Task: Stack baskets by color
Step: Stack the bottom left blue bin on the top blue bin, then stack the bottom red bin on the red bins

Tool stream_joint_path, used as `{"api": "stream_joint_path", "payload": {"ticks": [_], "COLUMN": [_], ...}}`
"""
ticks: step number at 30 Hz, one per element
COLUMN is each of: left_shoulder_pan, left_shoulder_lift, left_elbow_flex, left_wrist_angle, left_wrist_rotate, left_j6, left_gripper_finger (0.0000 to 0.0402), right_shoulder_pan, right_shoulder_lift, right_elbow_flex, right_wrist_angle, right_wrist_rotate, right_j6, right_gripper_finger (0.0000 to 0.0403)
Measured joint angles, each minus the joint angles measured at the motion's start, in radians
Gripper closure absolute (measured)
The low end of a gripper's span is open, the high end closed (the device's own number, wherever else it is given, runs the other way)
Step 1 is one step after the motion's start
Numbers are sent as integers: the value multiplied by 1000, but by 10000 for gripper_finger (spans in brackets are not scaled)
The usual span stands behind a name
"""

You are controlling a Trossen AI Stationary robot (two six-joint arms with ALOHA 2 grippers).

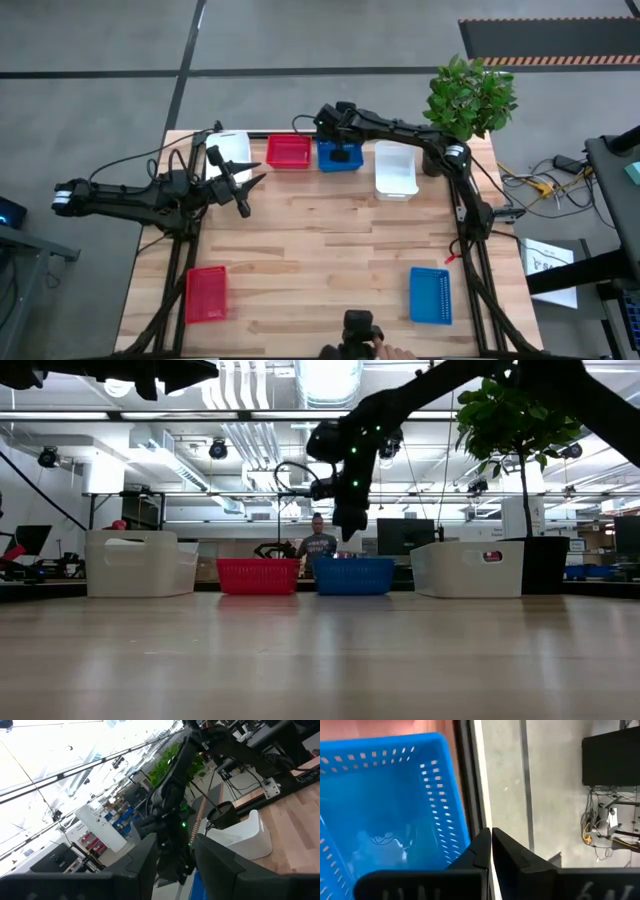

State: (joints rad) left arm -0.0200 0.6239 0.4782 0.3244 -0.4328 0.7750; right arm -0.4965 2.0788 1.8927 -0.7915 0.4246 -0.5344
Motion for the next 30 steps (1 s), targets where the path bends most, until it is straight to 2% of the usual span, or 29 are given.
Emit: {"api": "stream_joint_path", "payload": {"ticks": [5, 11, 20, 30], "left_shoulder_pan": [0, 0, 0, 0], "left_shoulder_lift": [-1, -2, 17, 75], "left_elbow_flex": [0, 0, -1, -1], "left_wrist_angle": [0, 1, 16, 23], "left_wrist_rotate": [0, 0, 0, 1], "left_j6": [0, 3, 43, 43], "left_gripper_finger": [285, 285, 285, 285], "right_shoulder_pan": [1, 39, 200, 410], "right_shoulder_lift": [6, -59, -176, -270], "right_elbow_flex": [-1, -1, -11, -158], "right_wrist_angle": [-10, -59, -117, -109], "right_wrist_rotate": [24, 22, -101, -118], "right_j6": [0, 61, 193, 329], "right_gripper_finger": [394, 394, 394, 394]}}
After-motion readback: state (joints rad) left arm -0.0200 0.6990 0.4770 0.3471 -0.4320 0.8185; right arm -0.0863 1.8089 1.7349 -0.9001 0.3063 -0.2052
